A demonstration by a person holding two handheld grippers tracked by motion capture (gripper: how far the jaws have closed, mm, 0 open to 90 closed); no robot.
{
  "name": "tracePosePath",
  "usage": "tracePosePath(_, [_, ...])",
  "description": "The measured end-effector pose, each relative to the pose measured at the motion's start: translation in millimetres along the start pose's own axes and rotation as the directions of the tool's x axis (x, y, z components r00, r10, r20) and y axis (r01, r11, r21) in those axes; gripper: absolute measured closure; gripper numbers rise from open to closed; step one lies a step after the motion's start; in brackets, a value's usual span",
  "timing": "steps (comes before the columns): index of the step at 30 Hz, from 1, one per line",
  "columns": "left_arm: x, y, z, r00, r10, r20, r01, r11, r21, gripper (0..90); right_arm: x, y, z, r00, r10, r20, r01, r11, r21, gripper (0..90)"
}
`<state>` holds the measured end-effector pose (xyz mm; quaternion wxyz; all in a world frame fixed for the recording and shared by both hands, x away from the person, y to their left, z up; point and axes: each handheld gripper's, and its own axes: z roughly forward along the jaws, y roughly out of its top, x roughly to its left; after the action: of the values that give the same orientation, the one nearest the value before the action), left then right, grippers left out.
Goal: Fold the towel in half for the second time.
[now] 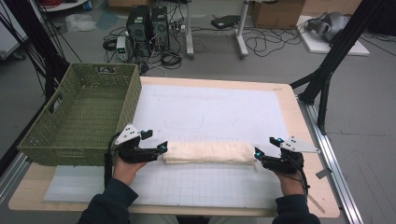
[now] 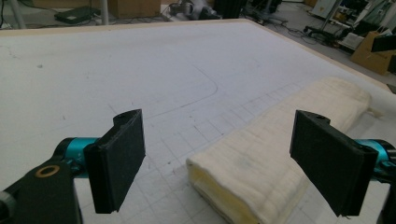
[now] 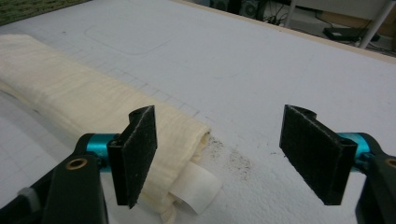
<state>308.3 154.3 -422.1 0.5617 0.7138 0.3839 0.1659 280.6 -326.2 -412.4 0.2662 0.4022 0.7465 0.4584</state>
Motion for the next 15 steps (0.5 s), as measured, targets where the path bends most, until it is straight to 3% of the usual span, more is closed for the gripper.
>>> tracePosePath(5, [0.6,-0.4,-0.7,1.0,0.003,0.004,-0.003,1.0,-0.004,18.6,-5.2,0.5,-2.8,0.9985,0.042,0.035,-0.041,0.999,-0.029,11.8])
tracePosePath(10, [0.1,-0.9,-2.0,0.9999,0.01,-0.003,-0.01,0.9999,0.003,18.6,-8.7,0.3,-3.6,0.9975,0.055,0.044,-0.053,0.998,-0.04,11.5])
tracePosePath(15, [0.5,-1.3,-1.9,0.9999,0.006,-0.008,-0.006,1.0,0.004,18.8,-7.3,1.1,-0.9,0.9993,0.03,0.023,-0.03,0.999,-0.019,11.4])
